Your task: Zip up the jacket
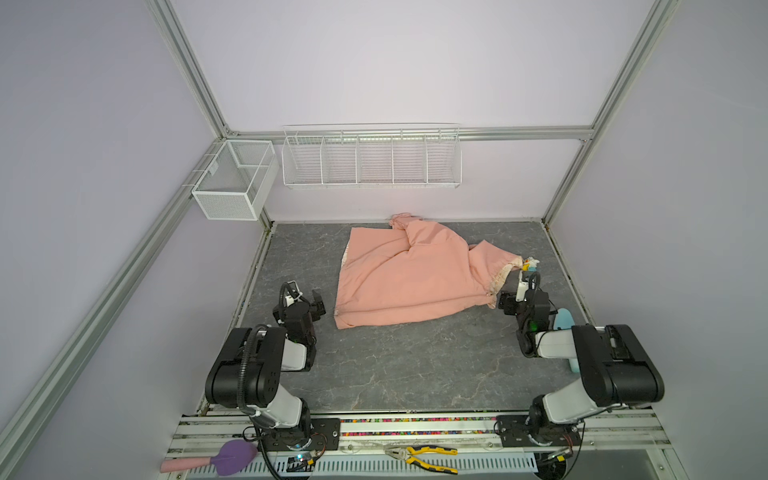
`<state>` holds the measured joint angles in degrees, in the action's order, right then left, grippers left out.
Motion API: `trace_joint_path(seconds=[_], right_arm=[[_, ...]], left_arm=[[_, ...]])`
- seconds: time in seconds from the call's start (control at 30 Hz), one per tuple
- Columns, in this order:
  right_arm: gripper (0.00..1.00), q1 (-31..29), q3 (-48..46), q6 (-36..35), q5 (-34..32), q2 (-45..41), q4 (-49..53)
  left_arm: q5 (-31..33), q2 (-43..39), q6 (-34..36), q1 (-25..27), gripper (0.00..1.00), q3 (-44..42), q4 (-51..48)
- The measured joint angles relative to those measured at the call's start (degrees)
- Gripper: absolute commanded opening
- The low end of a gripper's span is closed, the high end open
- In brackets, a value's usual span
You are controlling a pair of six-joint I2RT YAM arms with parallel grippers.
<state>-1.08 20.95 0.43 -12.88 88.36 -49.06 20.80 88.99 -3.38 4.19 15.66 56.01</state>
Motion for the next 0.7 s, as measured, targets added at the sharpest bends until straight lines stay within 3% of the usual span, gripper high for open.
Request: trace_joint_path(seconds=[0.13,0.7], right_arm=[[0.88,0.4,0.6,-0.1,1.9,0.0,-0.1],[0.88,0.3,0.6,-0.5,2.7,0.0,-0.1]], left_arm=[[0.9,-0.2,0.0,0.3,0.99,6.1,-1.8],[1.5,-0.1,0.0,0.4,0.99,6.4,-2.8]])
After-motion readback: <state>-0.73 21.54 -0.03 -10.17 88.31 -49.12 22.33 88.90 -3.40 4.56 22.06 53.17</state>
